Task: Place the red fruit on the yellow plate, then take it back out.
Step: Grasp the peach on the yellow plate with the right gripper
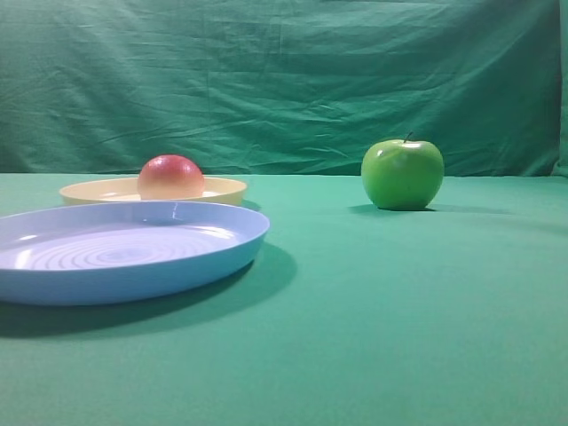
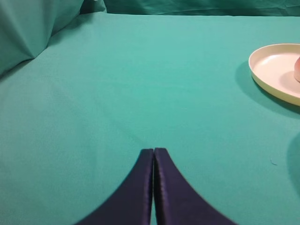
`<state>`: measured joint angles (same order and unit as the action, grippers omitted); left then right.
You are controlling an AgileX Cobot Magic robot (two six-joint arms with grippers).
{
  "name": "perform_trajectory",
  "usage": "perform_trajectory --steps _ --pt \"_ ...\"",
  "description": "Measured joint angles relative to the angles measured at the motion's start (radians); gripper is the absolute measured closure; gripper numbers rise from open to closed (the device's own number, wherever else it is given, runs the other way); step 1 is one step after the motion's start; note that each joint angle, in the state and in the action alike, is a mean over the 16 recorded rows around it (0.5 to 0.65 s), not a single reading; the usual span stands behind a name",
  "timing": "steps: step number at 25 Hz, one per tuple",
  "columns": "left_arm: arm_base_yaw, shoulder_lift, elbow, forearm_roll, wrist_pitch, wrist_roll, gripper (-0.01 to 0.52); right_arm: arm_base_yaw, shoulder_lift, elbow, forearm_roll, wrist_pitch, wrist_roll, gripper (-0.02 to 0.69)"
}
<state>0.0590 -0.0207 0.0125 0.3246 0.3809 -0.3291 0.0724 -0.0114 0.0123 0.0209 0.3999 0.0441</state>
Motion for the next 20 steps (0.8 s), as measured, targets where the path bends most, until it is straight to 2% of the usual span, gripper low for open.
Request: perform_trajectory --steps 10,20 --pt "0.0 0.0 0.0 0.0 0.0 0.0 0.514 0.015 0.06 -0.186 0.01 0.016 0.035 0.665" --pt "0.0 0.0 0.0 0.0 0.0 0.0 0.514 0.131 0.323 -0.568 0.014 0.242 -0.011 0.665"
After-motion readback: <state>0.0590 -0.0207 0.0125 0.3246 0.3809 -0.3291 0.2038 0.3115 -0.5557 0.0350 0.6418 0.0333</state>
